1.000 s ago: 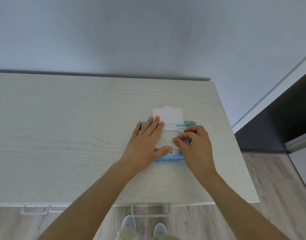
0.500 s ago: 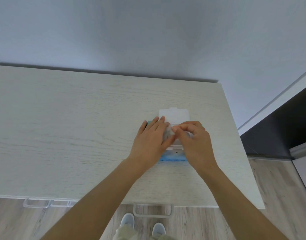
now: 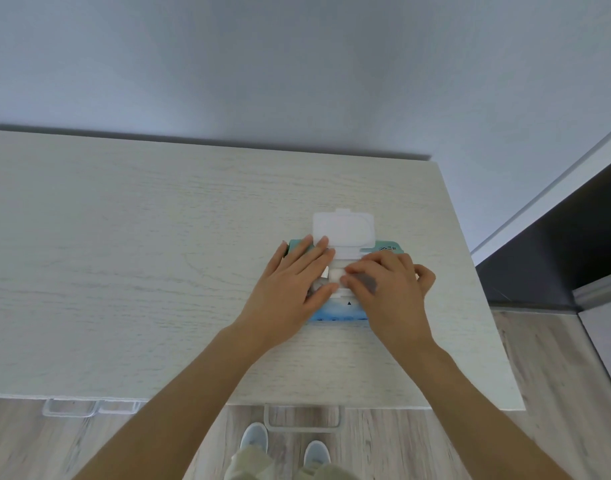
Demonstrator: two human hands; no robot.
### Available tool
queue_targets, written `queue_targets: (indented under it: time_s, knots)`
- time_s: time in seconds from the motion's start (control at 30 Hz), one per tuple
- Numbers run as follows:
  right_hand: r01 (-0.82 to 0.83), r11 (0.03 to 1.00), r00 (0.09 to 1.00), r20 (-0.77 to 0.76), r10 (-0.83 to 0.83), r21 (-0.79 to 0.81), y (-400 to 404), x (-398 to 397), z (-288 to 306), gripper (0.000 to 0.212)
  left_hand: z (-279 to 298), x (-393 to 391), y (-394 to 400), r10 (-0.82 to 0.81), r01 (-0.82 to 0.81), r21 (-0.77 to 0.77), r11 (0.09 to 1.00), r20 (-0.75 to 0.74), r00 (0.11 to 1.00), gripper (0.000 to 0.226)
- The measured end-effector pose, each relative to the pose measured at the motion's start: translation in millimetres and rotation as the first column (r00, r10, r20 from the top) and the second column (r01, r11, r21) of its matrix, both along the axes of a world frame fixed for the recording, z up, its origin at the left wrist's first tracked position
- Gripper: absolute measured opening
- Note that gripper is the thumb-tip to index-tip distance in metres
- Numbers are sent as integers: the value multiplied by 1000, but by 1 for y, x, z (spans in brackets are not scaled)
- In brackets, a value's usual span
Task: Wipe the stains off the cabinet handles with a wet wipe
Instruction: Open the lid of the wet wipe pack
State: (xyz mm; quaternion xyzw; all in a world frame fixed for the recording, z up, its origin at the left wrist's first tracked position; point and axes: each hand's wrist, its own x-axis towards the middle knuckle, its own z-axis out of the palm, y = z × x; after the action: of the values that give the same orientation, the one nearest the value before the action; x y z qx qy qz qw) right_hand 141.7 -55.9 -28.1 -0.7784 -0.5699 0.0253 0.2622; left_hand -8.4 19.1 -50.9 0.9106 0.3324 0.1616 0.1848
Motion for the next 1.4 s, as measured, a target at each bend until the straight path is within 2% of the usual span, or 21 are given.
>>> queue_targets:
  time_s: [0.1,0.23,0.33,0.37,0.43,0.53,0.63,0.7,0.8,0.87,0.93,1.03,1.13,1.2,1.23,1.33,1.4]
  knots:
    - [-15,998,998,53,18,-67,8,-1,6,6,1,1,1,5,-4,-42,999,23,1000,57]
    - [-110,990,984,129,120,-82,13,0,9,7,0,1,1,12,-11,-42,999,25,1000,59]
    - [-188,969,938,263,226,-164,14,3,9,8,0,1,0,16,-15,-36,999,23,1000,60]
    - [-202,961,934,258,247,-186,14,5,8,9,0,1,0,16,-16,-29,999,18,1000,60]
    - [-209,958,964,123,236,-194,13,7,8,11,0,1,1,20,-20,-19,1000,17,1000,60]
    - [-195,974,976,-124,181,-118,10,8,6,15,0,0,1,23,-23,-22,999,37,999,61]
    - [-153,985,966,-219,133,-76,9,8,6,13,0,1,1,22,-21,-18,1000,53,998,61]
    - [-152,988,975,-167,147,-15,8,7,6,7,0,1,0,22,-21,-22,1000,64,998,61]
    - [-207,976,978,30,205,74,4,8,5,5,-1,1,0,20,-19,-26,999,66,998,61]
    - [-228,970,969,118,218,79,2,7,4,8,-2,1,1,19,-18,-19,1000,64,998,60]
    - [-220,974,969,130,212,47,5,4,5,8,-2,1,1,16,-15,-17,1000,65,998,60]
    - [-223,975,974,27,223,6,13,1,8,12,-2,1,1,17,-16,-19,1000,67,998,60]
    - [-143,990,963,-230,141,9,12,0,12,17,-2,1,1,29,-27,-25,999,86,996,60]
    - [-47,998,912,-404,64,52,11,3,16,20,-2,1,1,29,-28,-23,999,86,996,60]
    - [-28,997,894,-445,54,65,11,5,18,20,-2,1,1,28,-27,-19,999,86,996,61]
    - [-71,996,903,-420,88,56,12,10,21,13,-2,1,0,27,-25,-17,1000,93,995,60]
    - [-160,987,910,-385,152,11,14,10,21,18,-2,1,0,28,-26,-18,999,102,994,60]
